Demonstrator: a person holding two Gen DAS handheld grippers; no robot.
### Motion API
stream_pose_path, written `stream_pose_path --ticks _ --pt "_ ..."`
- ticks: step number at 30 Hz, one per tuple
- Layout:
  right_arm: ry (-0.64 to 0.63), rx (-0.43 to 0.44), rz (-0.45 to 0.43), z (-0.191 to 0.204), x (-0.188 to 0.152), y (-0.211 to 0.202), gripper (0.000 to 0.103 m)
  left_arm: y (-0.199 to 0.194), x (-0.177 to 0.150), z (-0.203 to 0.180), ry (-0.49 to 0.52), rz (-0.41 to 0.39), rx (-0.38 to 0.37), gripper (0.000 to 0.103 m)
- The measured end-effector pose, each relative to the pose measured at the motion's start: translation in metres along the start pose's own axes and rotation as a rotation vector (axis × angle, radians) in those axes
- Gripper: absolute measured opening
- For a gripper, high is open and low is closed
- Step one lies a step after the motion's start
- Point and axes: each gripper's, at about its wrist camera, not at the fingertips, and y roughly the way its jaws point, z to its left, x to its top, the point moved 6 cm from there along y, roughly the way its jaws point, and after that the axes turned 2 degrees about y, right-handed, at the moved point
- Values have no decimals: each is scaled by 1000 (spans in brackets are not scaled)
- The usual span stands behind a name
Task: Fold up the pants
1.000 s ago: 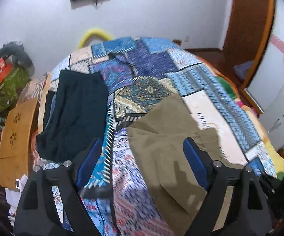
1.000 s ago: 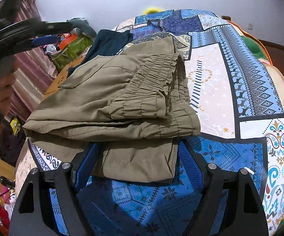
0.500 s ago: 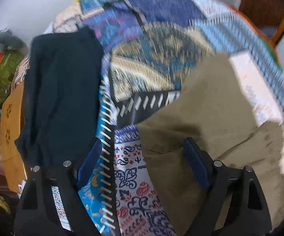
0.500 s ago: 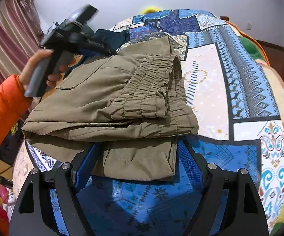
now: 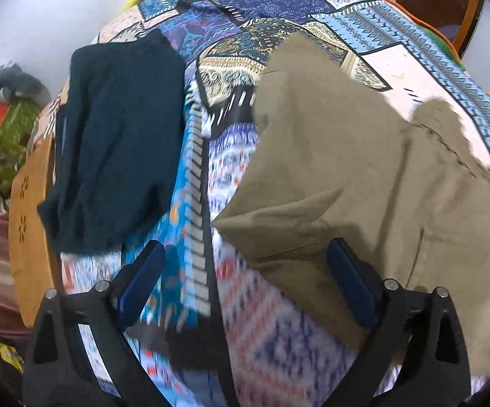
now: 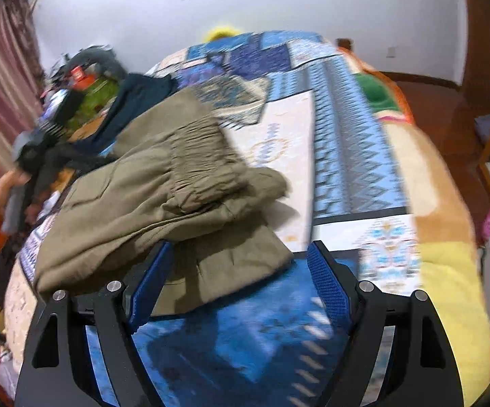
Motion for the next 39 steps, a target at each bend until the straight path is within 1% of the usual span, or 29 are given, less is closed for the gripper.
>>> stream_pose_path --ticks 3,6,8,10,14,16,18,20,23,26,28,31,34,35,37,38,39 --pt "25 -30 -40 -11 5 -16 79 -22 -21 -11 26 -34 -16 98" --pt "75 -30 -81 -18 7 -33 81 -44 -44 -28 57 -81 -43 98" --pt "95 -14 -93 -19 9 -37 81 -54 -53 -35 43 -104 -59 98" --pt "99 -1 -100 -14 8 -36 81 -60 -60 -37 8 -123 -69 98" --pt "77 23 -97 1 6 -23 81 -66 -67 -34 -62 -165 -100 98" --pt "69 30 -70 6 3 -10 81 -65 -71 -31 -115 -166 -130 97" --pt "51 29 9 10 -4 9 80 -65 -72 -26 -161 -166 -168 97" --pt "43 20 51 12 -13 22 80 -71 -74 -22 -179 -180 -176 97" --pt "34 14 57 13 -19 26 78 -79 -71 -14 -179 -205 -155 97" --pt "27 17 62 13 -19 25 77 -79 -67 -5 -181 -200 -135 97" --pt "12 8 67 15 -19 26 77 -73 -68 3 -189 -184 -97 97" --pt "-1 5 69 16 -18 28 77 -56 -77 16 -212 -132 -61 97" --pt "-4 7 67 15 -20 28 77 -56 -90 34 -266 -128 -85 97" --pt "-6 5 66 15 -20 27 77 -57 -94 39 -275 -128 -76 97" --pt "-7 4 64 15 -21 27 77 -57 -102 55 -291 -115 16 97" --pt "-4 6 64 16 -21 27 77 -57 -106 63 -301 -105 37 94" --pt "-3 6 63 16 -21 26 77 -57 -109 68 -314 -99 21 94"
